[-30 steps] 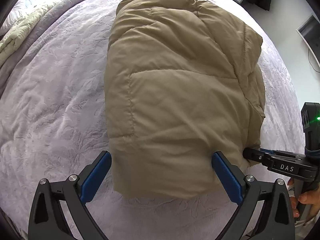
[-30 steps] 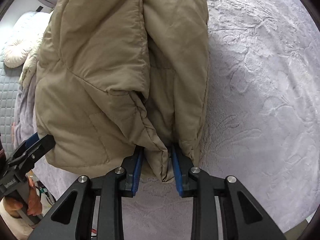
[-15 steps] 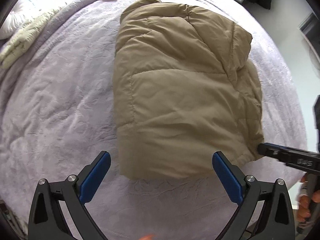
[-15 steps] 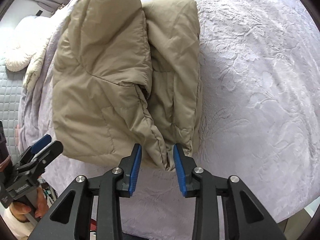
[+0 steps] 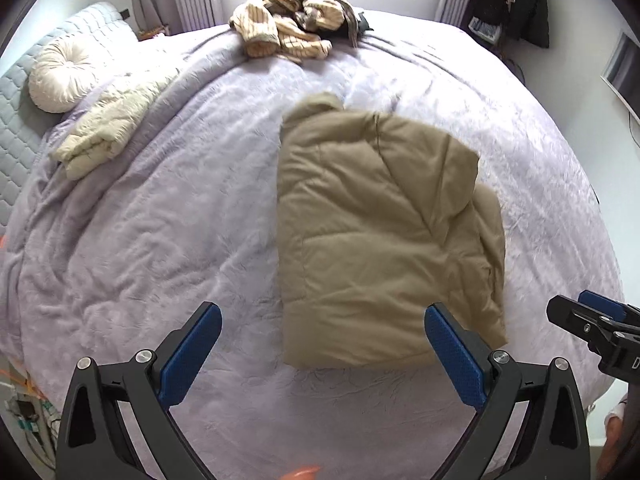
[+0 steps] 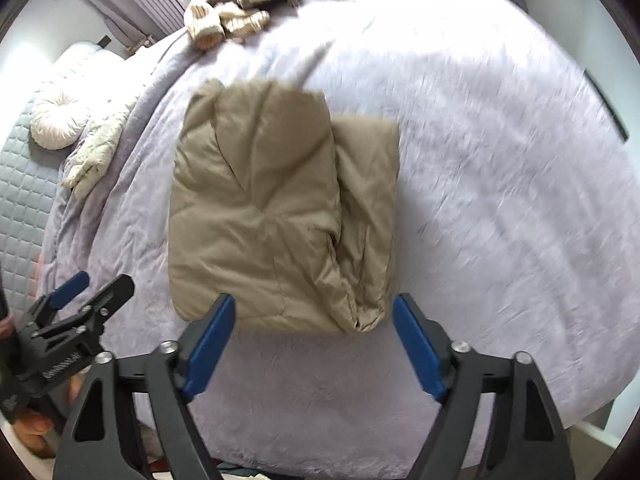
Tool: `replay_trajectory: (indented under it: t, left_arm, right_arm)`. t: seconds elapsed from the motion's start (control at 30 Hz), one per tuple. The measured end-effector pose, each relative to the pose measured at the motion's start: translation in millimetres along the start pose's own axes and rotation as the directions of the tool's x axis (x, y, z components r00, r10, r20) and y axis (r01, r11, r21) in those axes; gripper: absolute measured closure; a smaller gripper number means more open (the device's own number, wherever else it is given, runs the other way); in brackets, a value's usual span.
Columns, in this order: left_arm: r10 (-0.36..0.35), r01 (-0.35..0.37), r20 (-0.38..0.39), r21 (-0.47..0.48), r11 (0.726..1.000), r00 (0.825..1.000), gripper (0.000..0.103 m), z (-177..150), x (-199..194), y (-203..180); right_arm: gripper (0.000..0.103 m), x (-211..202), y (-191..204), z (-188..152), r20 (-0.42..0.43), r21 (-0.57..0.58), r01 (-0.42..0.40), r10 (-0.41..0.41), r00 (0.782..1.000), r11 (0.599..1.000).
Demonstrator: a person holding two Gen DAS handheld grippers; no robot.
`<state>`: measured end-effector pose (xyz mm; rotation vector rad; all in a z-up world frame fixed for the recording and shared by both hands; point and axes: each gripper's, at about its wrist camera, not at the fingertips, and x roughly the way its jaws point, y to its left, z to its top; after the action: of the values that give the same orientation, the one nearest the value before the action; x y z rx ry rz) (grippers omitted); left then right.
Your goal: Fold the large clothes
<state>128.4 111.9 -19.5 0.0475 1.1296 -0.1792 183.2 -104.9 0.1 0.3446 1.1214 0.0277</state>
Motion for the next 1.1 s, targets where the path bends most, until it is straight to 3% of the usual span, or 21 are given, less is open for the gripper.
replay_trajectory:
  t: [0.13,0.2,0.3,0.67,1.1]
  left_arm:
    - [0.006,-0.005,0.035,-0.014,1.0,0.999,0.001,4,-19,-1]
    - [0.004,-0.003,0.041,-0.021,1.0,0.999,0.001,6,-26,-2]
    - [0.013,-0.012,0.053,-0.023,1.0,0.999,0.001,9,-35,-3]
    - [0.037,-0.032,0.063,-0.075,0.997,0.997,0.001,13,-51,7]
    - [0.048,-0.044,0.061,-0.061,0.997,0.997,0.001,15,-50,7]
  right_arm:
    - [0.012,-26,17,2,0.108,-0.002,0.031,-0.031,0.994,1.0]
    - [0.0,-34,22,5,0.134,-0.003,0.062,-0.061,0.989,0.998]
    - [0.0,-44,30,10,0.168,-0.009,0.093,-0.09,0.982,0.996]
    - [0.0,-57,40,15,0.19,-0.016,0.116,-0.111,0.975,0.993]
    - [0.0,-57,42,16,0.191,-0.025,0.131,-0.124,0.974,0.991]
